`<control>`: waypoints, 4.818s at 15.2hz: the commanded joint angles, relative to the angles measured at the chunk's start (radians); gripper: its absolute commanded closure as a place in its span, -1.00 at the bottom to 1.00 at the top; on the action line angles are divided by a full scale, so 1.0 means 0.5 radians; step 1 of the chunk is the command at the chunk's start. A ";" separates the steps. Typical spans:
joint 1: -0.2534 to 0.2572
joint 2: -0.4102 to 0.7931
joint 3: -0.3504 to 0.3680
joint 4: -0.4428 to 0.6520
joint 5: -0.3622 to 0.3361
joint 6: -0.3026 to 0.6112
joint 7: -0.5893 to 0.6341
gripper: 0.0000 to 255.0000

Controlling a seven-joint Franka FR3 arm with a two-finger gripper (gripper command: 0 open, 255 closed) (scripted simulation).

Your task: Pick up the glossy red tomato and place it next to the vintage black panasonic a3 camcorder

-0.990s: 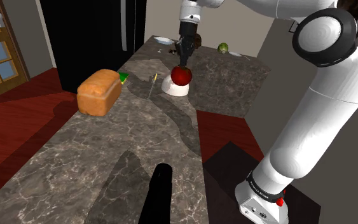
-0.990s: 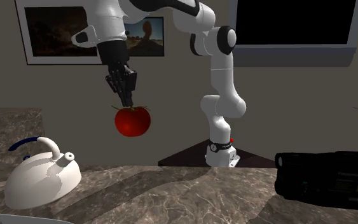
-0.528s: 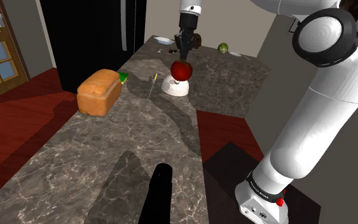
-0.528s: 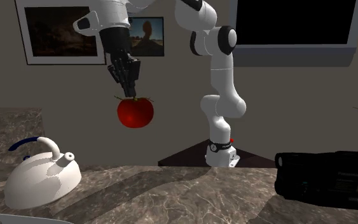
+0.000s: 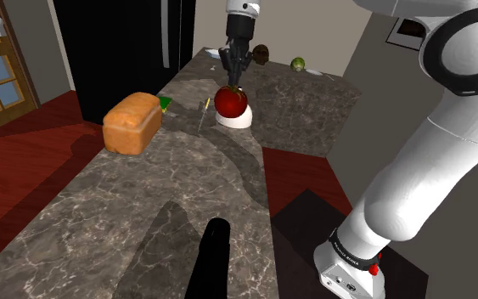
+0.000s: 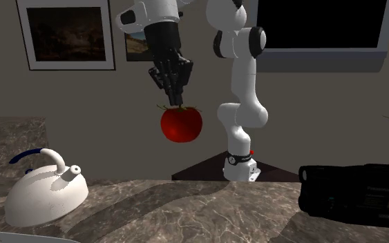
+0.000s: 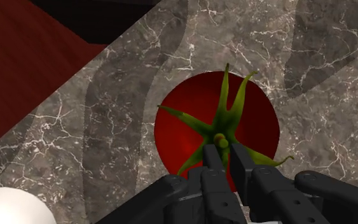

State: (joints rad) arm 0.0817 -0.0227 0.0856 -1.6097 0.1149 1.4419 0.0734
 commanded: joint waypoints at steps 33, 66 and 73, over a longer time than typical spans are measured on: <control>0.871 0.463 0.863 0.459 -0.069 0.221 1.710 1.00; 0.860 0.482 0.846 -0.384 -0.061 1.073 1.610 1.00; 0.870 0.549 0.838 -0.501 -0.088 1.251 1.605 1.00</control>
State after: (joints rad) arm 0.5159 0.2460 0.5053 -1.8540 0.0735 2.0547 0.8762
